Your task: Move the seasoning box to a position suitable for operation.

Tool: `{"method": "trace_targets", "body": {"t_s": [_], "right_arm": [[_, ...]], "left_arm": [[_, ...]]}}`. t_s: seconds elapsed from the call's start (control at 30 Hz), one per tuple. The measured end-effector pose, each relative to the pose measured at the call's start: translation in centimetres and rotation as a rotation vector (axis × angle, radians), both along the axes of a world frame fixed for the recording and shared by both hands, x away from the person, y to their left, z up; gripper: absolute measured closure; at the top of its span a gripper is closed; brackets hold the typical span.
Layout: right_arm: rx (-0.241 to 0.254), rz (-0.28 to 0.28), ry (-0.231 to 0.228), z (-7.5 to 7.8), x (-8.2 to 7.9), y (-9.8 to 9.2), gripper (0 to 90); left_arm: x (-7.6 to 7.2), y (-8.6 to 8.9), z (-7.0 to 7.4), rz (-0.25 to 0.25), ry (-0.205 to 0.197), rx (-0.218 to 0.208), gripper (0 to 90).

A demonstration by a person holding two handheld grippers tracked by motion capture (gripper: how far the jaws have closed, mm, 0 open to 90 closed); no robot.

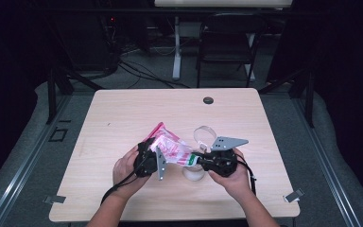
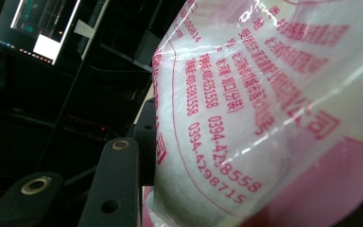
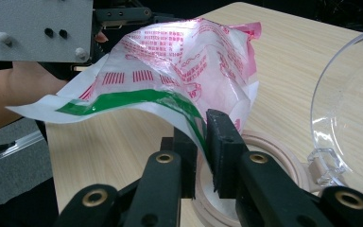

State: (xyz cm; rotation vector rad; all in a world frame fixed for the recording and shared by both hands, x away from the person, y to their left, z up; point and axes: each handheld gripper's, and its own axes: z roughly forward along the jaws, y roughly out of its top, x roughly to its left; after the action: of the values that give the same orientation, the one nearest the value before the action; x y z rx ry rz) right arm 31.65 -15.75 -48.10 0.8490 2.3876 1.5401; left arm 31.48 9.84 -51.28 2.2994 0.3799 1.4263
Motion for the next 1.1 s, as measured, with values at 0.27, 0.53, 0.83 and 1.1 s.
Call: {"method": "trace_targets", "body": {"t_s": [0.27, 0.53, 0.83, 1.1], "right_arm": [[-0.003, -0.002, -0.005, 0.0, -0.2, 0.1, 87.9], [0.009, -0.007, -0.014, 0.4, -0.2, -0.3, 90.0], [-0.004, -0.017, -0.011, 0.3, -0.1, -0.4, 90.0], [0.003, -0.028, -0.001, 0.2, 0.1, -0.6, 90.0]], "left_arm": [[-0.3, -0.1, 0.6, 0.009, -0.027, 0.058, 61.2], [-0.2, -0.6, 1.3, -0.004, -0.033, 0.096, 61.3], [-0.1, -0.8, 1.4, -0.016, -0.021, 0.129, 61.4], [0.3, -1.1, 1.8, -0.027, -0.017, 0.165, 61.4]]}}
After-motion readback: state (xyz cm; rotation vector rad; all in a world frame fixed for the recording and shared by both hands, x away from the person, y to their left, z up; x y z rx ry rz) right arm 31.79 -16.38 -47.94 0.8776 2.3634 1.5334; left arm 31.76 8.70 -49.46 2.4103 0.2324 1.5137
